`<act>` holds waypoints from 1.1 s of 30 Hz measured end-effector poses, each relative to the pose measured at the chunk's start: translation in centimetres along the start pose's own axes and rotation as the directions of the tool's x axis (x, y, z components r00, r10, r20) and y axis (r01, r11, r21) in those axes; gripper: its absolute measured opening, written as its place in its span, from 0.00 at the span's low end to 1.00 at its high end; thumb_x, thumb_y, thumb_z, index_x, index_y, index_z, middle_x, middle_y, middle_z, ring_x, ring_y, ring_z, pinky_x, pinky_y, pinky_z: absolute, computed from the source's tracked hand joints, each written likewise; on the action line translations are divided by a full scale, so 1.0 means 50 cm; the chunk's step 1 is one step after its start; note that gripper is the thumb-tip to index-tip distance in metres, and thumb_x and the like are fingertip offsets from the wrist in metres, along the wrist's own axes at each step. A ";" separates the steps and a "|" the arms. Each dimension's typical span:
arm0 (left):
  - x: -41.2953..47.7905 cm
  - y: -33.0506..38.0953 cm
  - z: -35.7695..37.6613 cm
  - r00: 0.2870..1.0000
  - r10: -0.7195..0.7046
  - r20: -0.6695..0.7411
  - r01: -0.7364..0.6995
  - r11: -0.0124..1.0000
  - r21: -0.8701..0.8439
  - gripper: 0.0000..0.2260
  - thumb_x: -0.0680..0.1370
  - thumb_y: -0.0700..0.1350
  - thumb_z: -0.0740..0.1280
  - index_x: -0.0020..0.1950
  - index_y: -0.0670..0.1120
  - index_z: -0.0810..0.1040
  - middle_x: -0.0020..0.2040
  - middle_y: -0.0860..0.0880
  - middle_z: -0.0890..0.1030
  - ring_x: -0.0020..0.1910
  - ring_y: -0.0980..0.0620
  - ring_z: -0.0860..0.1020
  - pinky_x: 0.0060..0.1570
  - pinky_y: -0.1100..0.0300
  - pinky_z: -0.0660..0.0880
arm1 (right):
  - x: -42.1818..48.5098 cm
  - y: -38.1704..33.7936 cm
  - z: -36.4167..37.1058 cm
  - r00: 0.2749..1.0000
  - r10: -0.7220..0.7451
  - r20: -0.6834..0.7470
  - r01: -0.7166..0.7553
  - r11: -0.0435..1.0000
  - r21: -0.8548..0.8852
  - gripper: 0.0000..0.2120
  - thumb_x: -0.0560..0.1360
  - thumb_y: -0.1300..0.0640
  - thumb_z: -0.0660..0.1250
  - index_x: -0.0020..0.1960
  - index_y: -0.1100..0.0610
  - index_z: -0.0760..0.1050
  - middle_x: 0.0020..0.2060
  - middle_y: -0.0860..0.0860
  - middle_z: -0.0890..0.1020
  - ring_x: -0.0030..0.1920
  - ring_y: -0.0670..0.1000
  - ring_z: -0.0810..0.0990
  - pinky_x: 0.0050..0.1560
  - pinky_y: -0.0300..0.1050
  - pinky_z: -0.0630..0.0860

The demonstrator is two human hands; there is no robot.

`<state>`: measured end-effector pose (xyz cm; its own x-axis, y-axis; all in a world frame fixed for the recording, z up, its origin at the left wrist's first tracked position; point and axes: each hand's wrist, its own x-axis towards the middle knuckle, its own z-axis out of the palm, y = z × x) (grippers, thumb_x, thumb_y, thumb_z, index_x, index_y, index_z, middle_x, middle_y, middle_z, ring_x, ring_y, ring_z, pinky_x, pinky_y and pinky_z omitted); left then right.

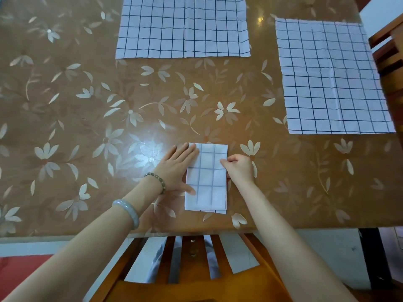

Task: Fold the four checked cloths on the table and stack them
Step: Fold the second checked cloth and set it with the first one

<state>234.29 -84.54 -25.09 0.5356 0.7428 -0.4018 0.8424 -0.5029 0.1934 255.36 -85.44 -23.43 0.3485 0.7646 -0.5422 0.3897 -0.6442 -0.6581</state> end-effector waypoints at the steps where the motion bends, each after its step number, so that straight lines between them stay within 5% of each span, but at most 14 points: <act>1: 0.000 -0.001 0.002 1.000 0.000 -0.003 0.000 1.000 0.007 0.59 0.60 0.76 0.63 0.78 0.47 0.39 0.78 0.51 0.42 0.77 0.51 0.39 0.74 0.51 0.37 | 0.001 0.002 0.000 1.000 -0.001 -0.001 0.001 1.000 -0.003 0.05 0.70 0.57 0.71 0.38 0.57 0.77 0.35 0.52 0.83 0.39 0.56 0.82 0.41 0.48 0.79; 10: 0.002 0.000 0.001 1.000 -0.005 0.004 0.005 0.998 0.062 0.58 0.61 0.77 0.61 0.77 0.47 0.38 0.78 0.52 0.40 0.77 0.50 0.39 0.74 0.51 0.37 | -0.003 0.011 0.010 0.978 -0.177 -0.115 0.152 0.969 -0.193 0.11 0.71 0.57 0.70 0.40 0.58 0.68 0.34 0.49 0.75 0.37 0.53 0.73 0.31 0.41 0.64; 14: 0.003 0.004 -0.002 1.000 -0.012 0.012 0.011 0.997 0.073 0.58 0.62 0.77 0.62 0.77 0.47 0.37 0.78 0.52 0.40 0.77 0.50 0.38 0.74 0.51 0.37 | -0.016 0.018 0.031 0.795 -0.598 -0.102 0.408 0.651 -0.640 0.06 0.69 0.63 0.68 0.41 0.60 0.71 0.40 0.56 0.75 0.41 0.58 0.74 0.38 0.49 0.70; 16: 0.004 0.004 -0.001 1.000 -0.013 0.007 0.013 0.997 0.077 0.58 0.62 0.76 0.62 0.78 0.47 0.38 0.78 0.52 0.40 0.77 0.50 0.39 0.74 0.51 0.37 | -0.016 0.015 0.064 0.685 -0.728 0.006 0.569 0.530 -0.628 0.05 0.68 0.68 0.65 0.43 0.62 0.75 0.44 0.58 0.78 0.44 0.61 0.77 0.42 0.52 0.75; 18: 0.004 0.005 -0.001 1.000 -0.018 0.003 0.018 0.997 0.075 0.58 0.62 0.76 0.62 0.78 0.46 0.39 0.78 0.51 0.40 0.77 0.50 0.39 0.74 0.51 0.37 | -0.012 0.018 0.098 0.623 -0.765 0.164 0.690 0.438 -0.576 0.14 0.72 0.67 0.58 0.54 0.66 0.77 0.55 0.62 0.79 0.57 0.63 0.77 0.57 0.57 0.76; 22: 0.005 0.005 0.001 1.000 -0.010 -0.007 0.011 0.998 0.066 0.53 0.65 0.77 0.53 0.78 0.47 0.42 0.78 0.53 0.43 0.77 0.51 0.41 0.74 0.52 0.38 | 0.002 0.038 0.111 0.657 -0.669 0.347 0.689 0.345 -0.638 0.23 0.78 0.59 0.50 0.69 0.66 0.68 0.68 0.61 0.72 0.70 0.59 0.69 0.69 0.57 0.67; 25: 0.011 -0.005 -0.012 0.992 -0.034 -0.125 0.030 0.999 -0.032 0.38 0.73 0.68 0.42 0.77 0.49 0.58 0.77 0.53 0.58 0.76 0.51 0.55 0.72 0.55 0.48 | 0.008 0.056 0.085 0.702 -0.606 0.374 0.629 0.281 -0.725 0.27 0.80 0.50 0.46 0.74 0.63 0.62 0.73 0.58 0.66 0.73 0.56 0.63 0.73 0.55 0.57; 28: 0.019 -0.018 -0.010 0.965 0.040 -0.261 -0.041 0.999 0.002 0.21 0.79 0.54 0.52 0.66 0.48 0.74 0.66 0.51 0.75 0.65 0.47 0.73 0.64 0.54 0.59 | 0.017 0.072 0.054 0.742 -0.544 0.392 0.594 0.262 -0.761 0.30 0.80 0.44 0.41 0.77 0.60 0.51 0.77 0.54 0.54 0.77 0.53 0.53 0.75 0.55 0.41; 33: 0.029 -0.020 0.024 0.905 0.052 -0.423 -0.043 0.999 0.030 0.17 0.79 0.51 0.56 0.65 0.47 0.75 0.65 0.51 0.76 0.66 0.46 0.70 0.69 0.50 0.58 | 0.015 0.076 0.047 0.752 -0.549 0.364 0.561 0.244 -0.791 0.30 0.80 0.44 0.43 0.76 0.60 0.57 0.75 0.56 0.61 0.75 0.54 0.60 0.73 0.60 0.46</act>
<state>234.15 -83.50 -26.94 0.5530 0.8328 0.0248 0.8164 -0.5475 0.1837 255.11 -87.30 -27.57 -0.2623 0.9356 -0.2363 0.9649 0.2574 -0.0519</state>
